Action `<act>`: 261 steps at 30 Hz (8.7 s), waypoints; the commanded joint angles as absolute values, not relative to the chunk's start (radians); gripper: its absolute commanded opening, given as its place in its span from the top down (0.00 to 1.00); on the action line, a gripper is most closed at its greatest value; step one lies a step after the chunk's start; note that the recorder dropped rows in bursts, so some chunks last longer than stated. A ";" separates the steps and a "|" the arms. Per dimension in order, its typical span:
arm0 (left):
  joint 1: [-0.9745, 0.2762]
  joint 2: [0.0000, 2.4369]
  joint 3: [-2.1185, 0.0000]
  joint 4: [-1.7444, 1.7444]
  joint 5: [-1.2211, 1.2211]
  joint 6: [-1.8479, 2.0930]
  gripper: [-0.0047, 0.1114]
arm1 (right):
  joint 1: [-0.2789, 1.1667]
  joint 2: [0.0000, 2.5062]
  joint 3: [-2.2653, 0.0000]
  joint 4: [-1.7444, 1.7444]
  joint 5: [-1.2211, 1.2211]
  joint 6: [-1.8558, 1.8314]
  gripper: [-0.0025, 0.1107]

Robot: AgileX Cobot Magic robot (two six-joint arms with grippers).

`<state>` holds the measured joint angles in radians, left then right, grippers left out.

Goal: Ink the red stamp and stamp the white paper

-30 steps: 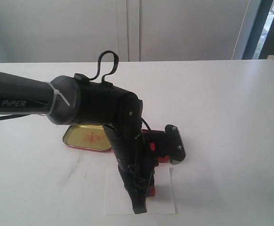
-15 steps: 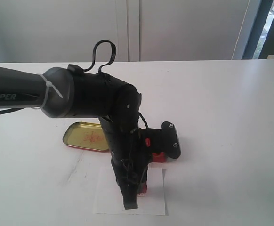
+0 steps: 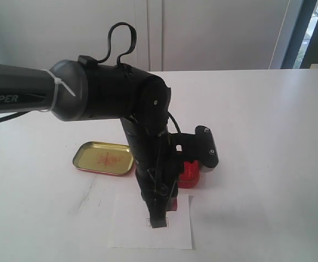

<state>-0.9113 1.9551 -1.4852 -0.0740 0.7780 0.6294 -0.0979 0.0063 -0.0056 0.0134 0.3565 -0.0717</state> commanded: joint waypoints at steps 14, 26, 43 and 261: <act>-0.873 1.869 -1.490 -0.076 0.842 0.429 0.96 | -0.101 0.000 0.000 0.005 0.342 -0.071 0.98; -0.678 1.804 -1.467 -0.347 0.880 0.417 0.96 | -0.101 0.000 0.000 0.005 0.342 -0.071 0.98; -0.446 1.641 -1.110 -0.803 0.748 0.626 0.96 | -0.101 0.000 0.000 0.005 0.342 -0.071 0.98; 0.093 0.344 -0.417 0.000 0.541 -0.098 0.96 | -0.101 0.000 0.000 0.005 0.342 -0.071 0.98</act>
<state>0.0652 0.4157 -0.4637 -0.0115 0.5309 -0.0974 -0.0979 0.0063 -0.0056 0.0134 0.3565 -0.0717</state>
